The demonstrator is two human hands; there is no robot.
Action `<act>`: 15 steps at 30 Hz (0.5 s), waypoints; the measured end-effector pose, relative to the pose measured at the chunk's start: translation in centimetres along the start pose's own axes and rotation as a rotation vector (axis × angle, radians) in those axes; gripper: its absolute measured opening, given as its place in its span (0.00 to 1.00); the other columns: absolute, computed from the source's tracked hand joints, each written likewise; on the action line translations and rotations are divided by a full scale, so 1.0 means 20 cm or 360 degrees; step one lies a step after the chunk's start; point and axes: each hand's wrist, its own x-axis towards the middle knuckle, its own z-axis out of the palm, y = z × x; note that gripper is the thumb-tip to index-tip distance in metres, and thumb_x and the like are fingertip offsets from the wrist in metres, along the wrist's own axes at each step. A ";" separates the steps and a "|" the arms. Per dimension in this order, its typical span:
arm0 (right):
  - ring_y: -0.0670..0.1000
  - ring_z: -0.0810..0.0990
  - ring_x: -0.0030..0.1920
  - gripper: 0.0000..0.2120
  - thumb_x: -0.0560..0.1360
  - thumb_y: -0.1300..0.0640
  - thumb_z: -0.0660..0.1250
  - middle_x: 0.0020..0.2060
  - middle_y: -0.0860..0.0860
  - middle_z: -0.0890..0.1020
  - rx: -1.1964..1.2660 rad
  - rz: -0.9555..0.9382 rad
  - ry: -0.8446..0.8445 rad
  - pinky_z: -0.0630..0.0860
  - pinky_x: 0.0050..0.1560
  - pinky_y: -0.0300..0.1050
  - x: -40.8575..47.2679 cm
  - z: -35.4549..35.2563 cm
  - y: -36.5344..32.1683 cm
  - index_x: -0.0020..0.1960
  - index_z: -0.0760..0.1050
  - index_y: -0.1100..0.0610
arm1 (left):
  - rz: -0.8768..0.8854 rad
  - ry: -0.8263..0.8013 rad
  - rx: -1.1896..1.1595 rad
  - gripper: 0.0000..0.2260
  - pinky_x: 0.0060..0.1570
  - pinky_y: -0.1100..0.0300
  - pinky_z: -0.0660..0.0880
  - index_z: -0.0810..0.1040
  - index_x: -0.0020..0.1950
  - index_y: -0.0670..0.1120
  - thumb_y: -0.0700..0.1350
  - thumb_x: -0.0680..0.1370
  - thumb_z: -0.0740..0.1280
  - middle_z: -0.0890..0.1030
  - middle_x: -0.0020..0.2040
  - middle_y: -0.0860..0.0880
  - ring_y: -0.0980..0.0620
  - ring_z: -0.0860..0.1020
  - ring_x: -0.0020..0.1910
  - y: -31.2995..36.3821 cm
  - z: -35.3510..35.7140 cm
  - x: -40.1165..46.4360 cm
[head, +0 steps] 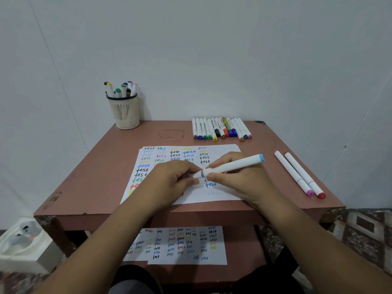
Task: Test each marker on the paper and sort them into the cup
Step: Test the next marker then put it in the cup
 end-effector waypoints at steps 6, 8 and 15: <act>0.45 0.85 0.43 0.10 0.67 0.61 0.83 0.43 0.45 0.86 -0.0025 -0.0036 -0.0011 0.80 0.42 0.35 0.00 0.01 -0.01 0.44 0.86 0.52 | 0.0159 0.0006 0.0060 0.08 0.43 0.75 0.68 0.84 0.55 0.52 0.43 0.77 0.73 0.79 0.42 0.64 0.66 0.76 0.45 -0.03 0.00 0.00; 0.42 0.84 0.42 0.11 0.67 0.60 0.84 0.41 0.42 0.86 -0.0046 -0.0023 -0.0042 0.78 0.42 0.34 0.01 0.02 -0.01 0.44 0.86 0.50 | 0.0196 0.0006 0.0107 0.08 0.43 0.75 0.67 0.84 0.54 0.51 0.43 0.76 0.74 0.78 0.42 0.63 0.65 0.75 0.45 -0.03 0.01 -0.01; 0.49 0.87 0.44 0.11 0.68 0.63 0.83 0.43 0.48 0.88 0.0001 0.0186 -0.0051 0.85 0.47 0.45 0.02 0.01 0.01 0.44 0.87 0.51 | -0.0033 0.0038 0.0336 0.09 0.47 0.61 0.73 0.82 0.55 0.56 0.55 0.76 0.73 0.81 0.47 0.61 0.61 0.76 0.47 0.00 0.02 0.01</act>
